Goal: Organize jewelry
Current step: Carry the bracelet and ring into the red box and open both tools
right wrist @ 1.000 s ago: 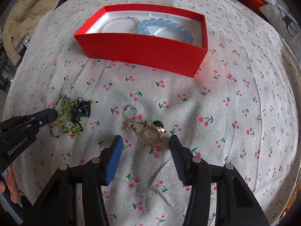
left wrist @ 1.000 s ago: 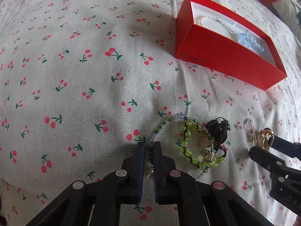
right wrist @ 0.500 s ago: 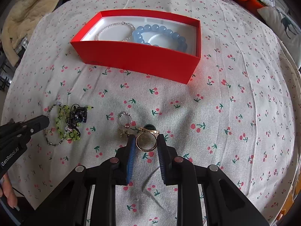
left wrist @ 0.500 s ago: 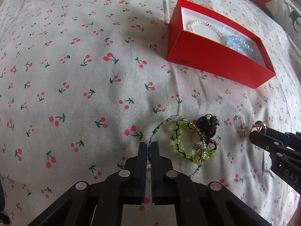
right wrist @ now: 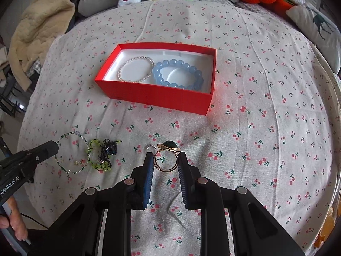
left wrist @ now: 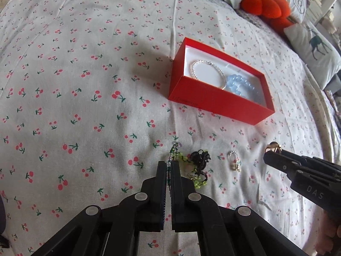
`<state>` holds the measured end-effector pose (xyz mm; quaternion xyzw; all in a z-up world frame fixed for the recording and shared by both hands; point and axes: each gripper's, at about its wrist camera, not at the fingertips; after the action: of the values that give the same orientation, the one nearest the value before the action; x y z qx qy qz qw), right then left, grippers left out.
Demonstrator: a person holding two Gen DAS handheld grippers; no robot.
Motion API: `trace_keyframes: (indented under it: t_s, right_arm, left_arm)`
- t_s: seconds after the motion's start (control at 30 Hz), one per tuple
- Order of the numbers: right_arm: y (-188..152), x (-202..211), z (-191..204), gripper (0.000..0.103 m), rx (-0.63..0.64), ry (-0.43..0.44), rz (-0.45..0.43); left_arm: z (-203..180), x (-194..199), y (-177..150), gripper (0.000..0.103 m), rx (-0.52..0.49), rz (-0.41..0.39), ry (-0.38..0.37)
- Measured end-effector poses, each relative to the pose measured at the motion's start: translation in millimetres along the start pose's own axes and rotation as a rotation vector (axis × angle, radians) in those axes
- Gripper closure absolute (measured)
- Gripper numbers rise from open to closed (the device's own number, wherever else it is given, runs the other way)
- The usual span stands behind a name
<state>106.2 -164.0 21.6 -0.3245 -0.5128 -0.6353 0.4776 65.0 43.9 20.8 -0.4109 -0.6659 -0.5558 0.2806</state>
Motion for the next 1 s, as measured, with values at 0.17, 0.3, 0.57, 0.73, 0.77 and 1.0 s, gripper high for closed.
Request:
trace_keyframes:
  t_s: [0.17, 0.3, 0.57, 0.73, 0.77, 1.0]
  right_arm:
    - [6.3, 15.6, -1.4, 0.079, -0.020, 0.034, -0.026]
    - [15.2, 23.4, -3.6, 0.079, -0.042, 0.044, -0.052]
    - [40.7, 22.0, -12.8, 0.079, -0.112, 0.080, -0.070]
    - [59.6, 18.7, -21.8, 0.079, -0.152, 0.104, -0.100]
    - [63.2, 17.2, -23.9, 0.078, -0.162, 0.108, -0.106]
    - [77.5, -4.5, -28.4, 0.078, -0.182, 0.142, -0.089]
  left_arm:
    - [-11.0, 17.7, 7.2, 0.103, -0.012, -0.045, -0.014]
    - [-25.4, 29.6, 18.4, 0.103, -0.046, -0.069, -0.016]
    - [-59.1, 30.1, 50.2, 0.103, -0.111, -0.070, -0.028]
    - [-75.4, 15.2, 79.6, 0.103, -0.122, -0.065, -0.037]
    - [-77.0, 10.4, 85.7, 0.103, -0.121, -0.061, -0.043]
    - [-73.0, -33.2, 120.2, 0.103, -0.062, -0.030, -0.127]
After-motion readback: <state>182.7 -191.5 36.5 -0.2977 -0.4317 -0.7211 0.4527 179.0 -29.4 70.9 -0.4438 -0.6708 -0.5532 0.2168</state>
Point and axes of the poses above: each gripper's, at about its wrist camera, not at the fingertips, and x roughly against the way its jaws point, z to its left, y to its top, and after that the axes turned 11 degrees about -x, right-handed
